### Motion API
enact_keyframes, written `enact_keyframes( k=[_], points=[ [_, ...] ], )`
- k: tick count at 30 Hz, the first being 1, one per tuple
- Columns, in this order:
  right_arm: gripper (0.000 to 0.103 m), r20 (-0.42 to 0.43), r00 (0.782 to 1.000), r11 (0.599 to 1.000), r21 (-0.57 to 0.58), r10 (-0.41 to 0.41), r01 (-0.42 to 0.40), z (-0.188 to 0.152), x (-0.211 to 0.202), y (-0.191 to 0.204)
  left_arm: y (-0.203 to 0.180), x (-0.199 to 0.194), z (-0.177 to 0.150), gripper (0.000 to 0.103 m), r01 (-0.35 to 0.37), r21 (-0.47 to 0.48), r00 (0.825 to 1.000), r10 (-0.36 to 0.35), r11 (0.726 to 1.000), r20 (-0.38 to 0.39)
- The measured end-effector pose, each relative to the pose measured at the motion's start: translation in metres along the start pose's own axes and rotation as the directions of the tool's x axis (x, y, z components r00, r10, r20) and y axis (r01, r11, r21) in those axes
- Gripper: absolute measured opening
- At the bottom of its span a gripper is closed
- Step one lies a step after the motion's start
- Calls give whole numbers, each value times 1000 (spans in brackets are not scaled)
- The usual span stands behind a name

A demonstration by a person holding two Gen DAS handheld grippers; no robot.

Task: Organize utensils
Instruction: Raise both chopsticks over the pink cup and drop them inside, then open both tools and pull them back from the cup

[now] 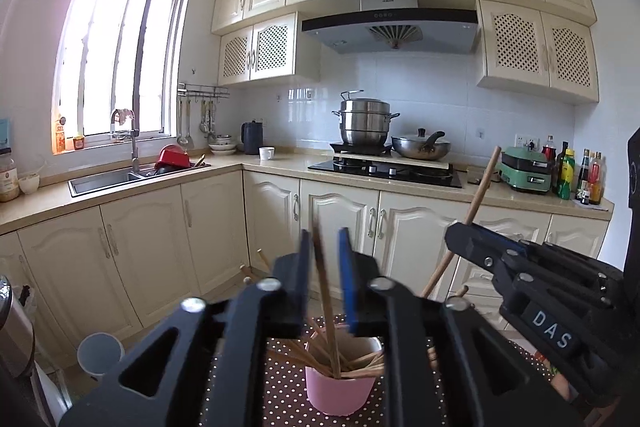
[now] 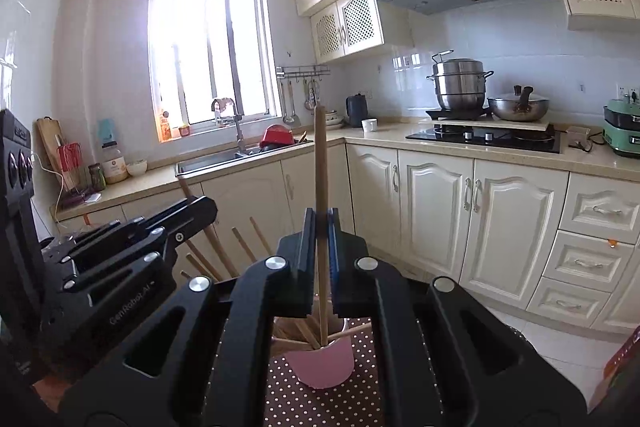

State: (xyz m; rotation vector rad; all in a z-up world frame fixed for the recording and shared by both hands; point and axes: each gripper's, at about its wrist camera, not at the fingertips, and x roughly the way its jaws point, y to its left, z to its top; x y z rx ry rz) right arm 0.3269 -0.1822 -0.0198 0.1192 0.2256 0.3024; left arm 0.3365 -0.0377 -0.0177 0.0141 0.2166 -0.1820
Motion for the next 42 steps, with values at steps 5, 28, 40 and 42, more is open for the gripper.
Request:
enact_keyframes(
  k=[5,28,40,42],
  points=[
    [6,-13,1000,1000,-3,1,-1,-4,0,3,2,-5,-1,31,-13,3,1000,13,1000,4],
    [8,-67,998,1000,-12,15,-16,-13,5,12,8,-43,-4,67,-148,55,984,142,987,106],
    [44,-101,995,1000,-3,20,-20,-12,9,17,16,-54,-2,67,-158,41,982,153,987,108],
    [47,-85,996,1000,4,19,-19,-12,5,18,18,-56,-1,67,-161,41,982,156,986,108]
  ],
)
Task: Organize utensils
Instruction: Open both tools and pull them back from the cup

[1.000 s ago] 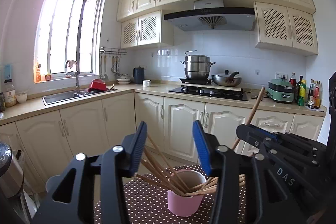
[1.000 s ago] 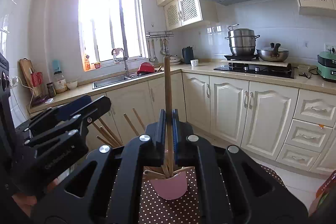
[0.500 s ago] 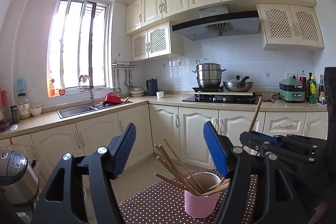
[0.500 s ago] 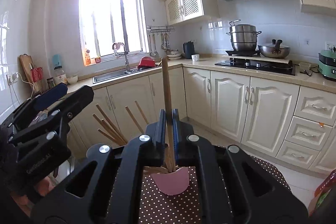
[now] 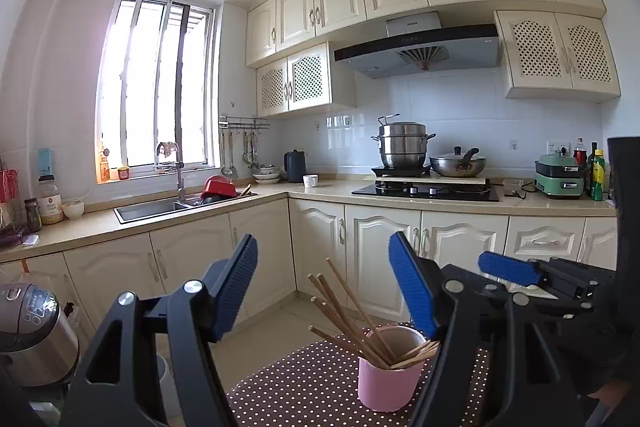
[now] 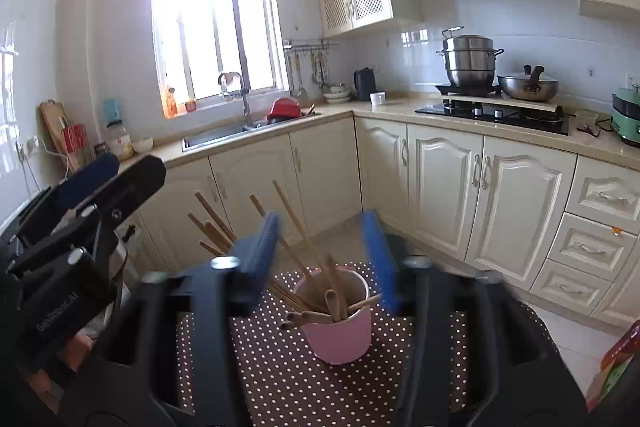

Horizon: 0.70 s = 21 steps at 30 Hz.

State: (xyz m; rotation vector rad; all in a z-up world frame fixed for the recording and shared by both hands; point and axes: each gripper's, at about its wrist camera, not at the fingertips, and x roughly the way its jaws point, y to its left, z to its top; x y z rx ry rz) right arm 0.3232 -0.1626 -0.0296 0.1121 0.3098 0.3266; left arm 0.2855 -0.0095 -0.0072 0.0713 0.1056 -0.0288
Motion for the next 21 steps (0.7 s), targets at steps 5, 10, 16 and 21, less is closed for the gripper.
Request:
enact_keyframes(
  k=[5,10,16,21],
  points=[
    [47,11,1000,1000,-10,6,-6,4,-10,5,7,-7,3,67,-8,-11,1000,8,1000,5],
    [47,33,999,1000,-18,9,-9,8,-26,11,12,-20,6,68,-21,-13,1000,21,1000,1],
    [48,66,998,999,-36,-9,11,9,-53,19,20,-47,9,70,-27,-23,1000,27,999,-7],
    [53,102,994,998,-53,-31,37,4,-84,27,30,-76,10,75,-37,-41,999,37,998,-11]
  ],
)
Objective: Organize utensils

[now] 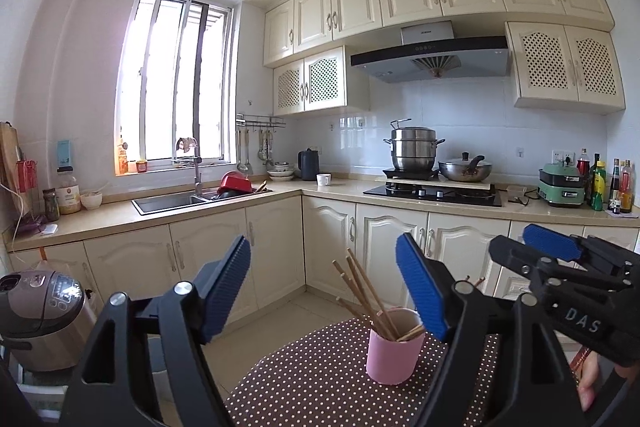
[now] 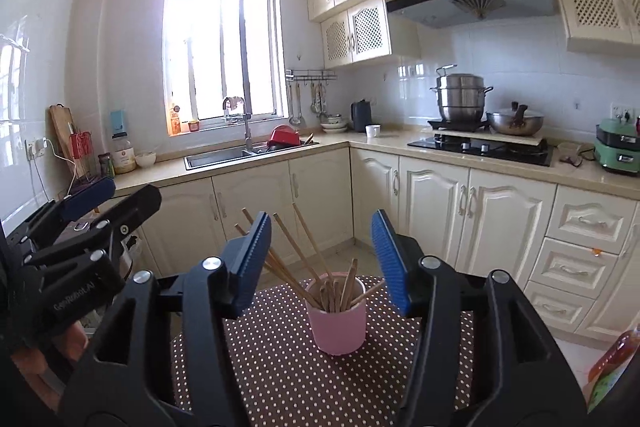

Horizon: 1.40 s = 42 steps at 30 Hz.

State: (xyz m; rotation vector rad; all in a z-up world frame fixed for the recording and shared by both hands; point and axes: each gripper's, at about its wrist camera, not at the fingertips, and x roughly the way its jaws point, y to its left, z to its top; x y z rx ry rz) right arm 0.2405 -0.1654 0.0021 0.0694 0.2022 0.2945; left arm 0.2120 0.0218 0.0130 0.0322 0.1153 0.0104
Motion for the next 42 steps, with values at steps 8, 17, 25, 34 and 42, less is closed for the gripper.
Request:
enact_keyframes(
  k=[8,17,25,34,42],
  points=[
    [67,42,998,998,17,-56,55,-7,-58,13,10,-55,0,83,8,-9,1000,-8,1000,-24],
    [82,108,988,993,-36,-109,114,-19,-118,37,8,-112,-6,83,-11,18,1000,11,1000,-12],
    [92,140,984,992,-44,-111,118,-33,-151,53,8,-152,-12,83,-20,30,1000,20,999,3],
    [95,197,973,986,-86,-123,142,-39,-173,70,11,-181,-14,84,-2,6,1000,2,1000,21],
    [95,217,968,985,-88,-126,148,-41,-185,75,13,-195,-12,84,-10,-2,998,10,1000,55]
  ],
)
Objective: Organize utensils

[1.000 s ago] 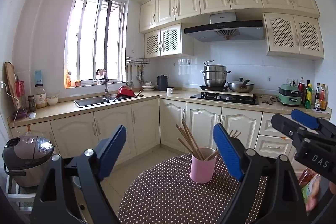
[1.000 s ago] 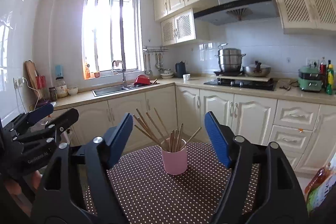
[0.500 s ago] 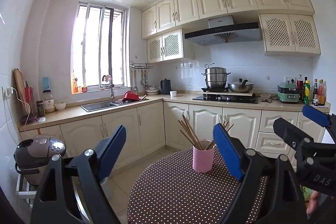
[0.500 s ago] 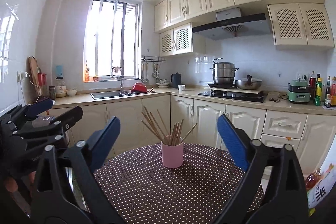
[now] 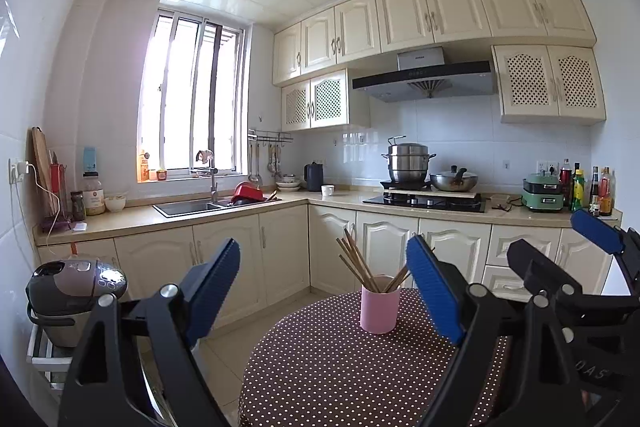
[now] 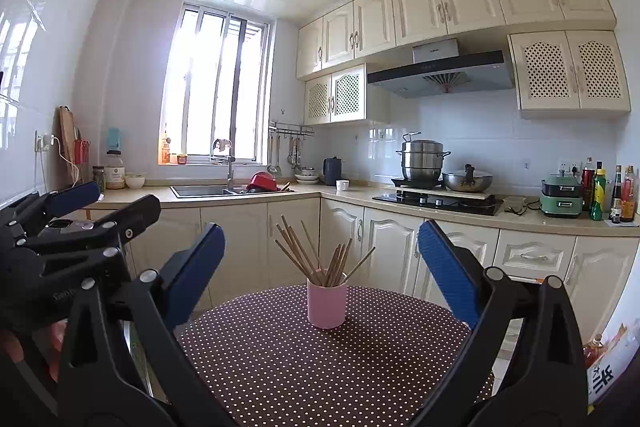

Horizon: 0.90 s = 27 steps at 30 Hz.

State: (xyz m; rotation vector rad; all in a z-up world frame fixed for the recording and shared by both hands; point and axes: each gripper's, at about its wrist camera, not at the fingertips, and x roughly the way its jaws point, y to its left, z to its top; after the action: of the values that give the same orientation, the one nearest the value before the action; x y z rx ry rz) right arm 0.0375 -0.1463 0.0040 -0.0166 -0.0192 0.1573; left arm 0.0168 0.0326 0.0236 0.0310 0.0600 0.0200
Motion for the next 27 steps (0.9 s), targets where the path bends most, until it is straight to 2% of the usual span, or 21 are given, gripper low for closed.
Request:
enact_keyframes(
  k=[27],
  points=[
    [95,2,1000,1000,17,2,-2,-3,-6,-2,-8,-6,-4,84,-14,14,999,13,1000,35]
  ],
)
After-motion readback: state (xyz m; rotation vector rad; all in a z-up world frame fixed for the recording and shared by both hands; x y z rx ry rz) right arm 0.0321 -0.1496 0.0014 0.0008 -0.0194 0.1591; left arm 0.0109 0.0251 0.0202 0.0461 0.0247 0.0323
